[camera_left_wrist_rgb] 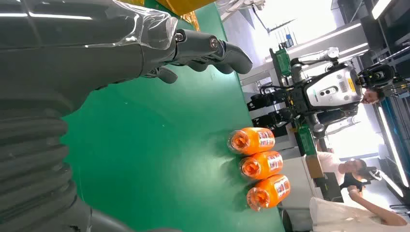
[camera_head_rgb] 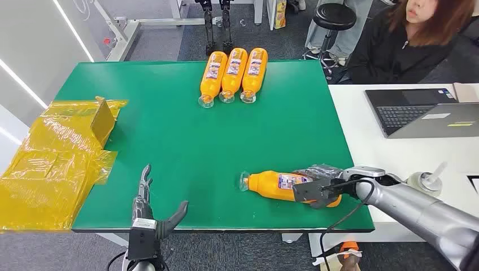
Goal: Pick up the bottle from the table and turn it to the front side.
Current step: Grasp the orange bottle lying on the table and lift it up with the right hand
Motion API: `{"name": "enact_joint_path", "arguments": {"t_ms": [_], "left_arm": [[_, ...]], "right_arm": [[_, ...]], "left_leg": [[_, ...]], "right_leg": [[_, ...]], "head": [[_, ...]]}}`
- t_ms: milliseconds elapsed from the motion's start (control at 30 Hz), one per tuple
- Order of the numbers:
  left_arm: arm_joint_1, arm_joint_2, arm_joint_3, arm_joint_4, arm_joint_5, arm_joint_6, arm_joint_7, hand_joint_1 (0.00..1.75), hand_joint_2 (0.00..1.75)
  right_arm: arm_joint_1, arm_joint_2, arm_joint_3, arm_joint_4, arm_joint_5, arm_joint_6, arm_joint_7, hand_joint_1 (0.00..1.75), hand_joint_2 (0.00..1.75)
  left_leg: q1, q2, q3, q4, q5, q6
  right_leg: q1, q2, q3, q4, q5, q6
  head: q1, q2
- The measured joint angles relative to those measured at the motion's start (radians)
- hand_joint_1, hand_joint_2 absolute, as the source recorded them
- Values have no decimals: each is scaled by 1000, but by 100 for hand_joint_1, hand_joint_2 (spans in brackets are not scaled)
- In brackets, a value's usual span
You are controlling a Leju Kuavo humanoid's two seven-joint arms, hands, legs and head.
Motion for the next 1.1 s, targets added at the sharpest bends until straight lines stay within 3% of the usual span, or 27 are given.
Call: {"name": "enact_joint_path", "arguments": {"t_ms": [267,433,600,767,967,1100], "left_arm": [[2,0,-2,-11,0,4,0,0,175],[10,3,-2,-27,-4,23,0,0,175],[15,10,0,-44,-17,42,1,0,175],[4,10,36,-54,-26,6,2,0,175],[-28,3,100,-52,25,-93,-19,0,175],[-46,-15,153,-33,271,-353,-8,0,175]], "right_arm": [[9,0,-17,-8,34,-18,-3,175,175],[36,-18,-58,-45,91,-103,-12,175,175],[112,-62,-181,-147,152,-190,3,175,175],[277,-109,-366,-301,250,-225,30,175,175],[473,-107,-570,-437,384,-256,8,175,175],[548,-92,-652,-482,424,-264,-28,175,175]], "left_leg": [[0,0,0,0,0,0],[0,-1,-1,0,0,0],[0,-2,-2,0,0,0],[0,-5,-3,0,0,0],[0,-7,-4,0,-1,0],[0,-6,-4,0,-1,0]], "right_leg": [[0,0,0,0,0,0],[0,-1,0,0,0,0],[0,-2,-1,0,-1,1],[0,-5,-1,0,-2,1],[0,-6,-1,0,-2,1],[0,-5,-2,0,-2,1]], "head": [[0,0],[0,0],[0,0],[0,0],[0,0],[0,0]]}}
